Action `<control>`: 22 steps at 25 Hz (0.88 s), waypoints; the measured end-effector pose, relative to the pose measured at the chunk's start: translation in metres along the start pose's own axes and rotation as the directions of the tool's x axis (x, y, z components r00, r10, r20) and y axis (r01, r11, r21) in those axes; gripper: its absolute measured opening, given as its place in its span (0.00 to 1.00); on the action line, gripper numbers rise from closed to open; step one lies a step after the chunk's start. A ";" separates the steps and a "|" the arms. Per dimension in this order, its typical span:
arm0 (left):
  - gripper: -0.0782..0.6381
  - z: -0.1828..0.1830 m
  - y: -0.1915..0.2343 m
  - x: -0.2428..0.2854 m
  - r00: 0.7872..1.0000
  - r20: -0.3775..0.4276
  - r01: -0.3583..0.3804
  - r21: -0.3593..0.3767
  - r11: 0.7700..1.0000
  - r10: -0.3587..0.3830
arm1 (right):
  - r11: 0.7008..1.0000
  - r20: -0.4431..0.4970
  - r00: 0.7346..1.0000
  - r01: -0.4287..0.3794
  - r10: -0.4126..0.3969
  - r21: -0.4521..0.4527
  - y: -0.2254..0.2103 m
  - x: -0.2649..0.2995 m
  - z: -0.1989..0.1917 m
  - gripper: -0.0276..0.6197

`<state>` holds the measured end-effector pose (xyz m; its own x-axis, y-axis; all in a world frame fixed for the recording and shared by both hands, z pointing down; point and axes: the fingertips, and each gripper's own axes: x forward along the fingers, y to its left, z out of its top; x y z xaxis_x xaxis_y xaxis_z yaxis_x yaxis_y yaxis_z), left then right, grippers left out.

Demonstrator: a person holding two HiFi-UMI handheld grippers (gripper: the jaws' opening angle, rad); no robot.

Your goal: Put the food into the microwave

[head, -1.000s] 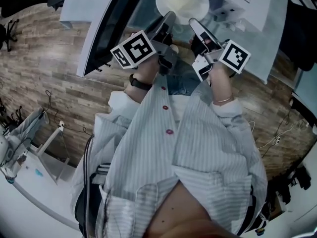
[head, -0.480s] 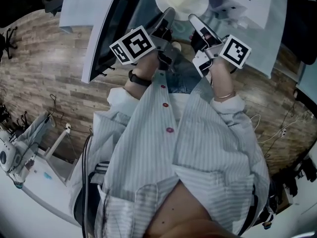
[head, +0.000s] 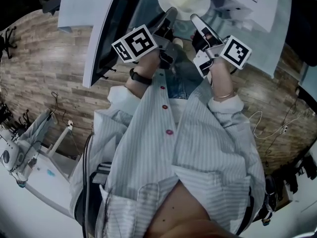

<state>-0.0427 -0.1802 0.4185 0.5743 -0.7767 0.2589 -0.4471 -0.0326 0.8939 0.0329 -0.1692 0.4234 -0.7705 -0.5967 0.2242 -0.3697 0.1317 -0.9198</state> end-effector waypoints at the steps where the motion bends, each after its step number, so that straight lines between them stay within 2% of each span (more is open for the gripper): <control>1: 0.19 0.000 0.003 0.003 1.000 -0.004 -0.001 -0.002 1.000 0.001 | 1.000 0.001 1.000 0.002 -0.002 0.001 -0.003 0.002 0.001 0.13; 8: 0.19 -0.002 0.014 0.013 1.000 -0.022 -0.002 -0.008 1.000 0.002 | 1.000 0.003 1.000 0.025 -0.025 0.007 -0.016 0.007 0.003 0.13; 14: 0.20 -0.004 0.021 0.022 0.999 -0.035 0.005 0.002 1.000 -0.005 | 1.000 0.002 1.000 0.012 -0.012 -0.029 -0.023 0.012 0.008 0.13; 22: 0.20 -0.004 0.039 0.044 0.999 -0.043 -0.008 -0.012 1.000 0.008 | 0.999 0.006 0.999 0.050 -0.050 -0.007 -0.047 0.021 0.018 0.13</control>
<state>-0.0320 -0.2131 0.4657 0.5994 -0.7494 0.2812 -0.4439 -0.0188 0.8959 0.0433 -0.2023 0.4660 -0.7478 -0.6075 0.2681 -0.4115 0.1071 -0.9051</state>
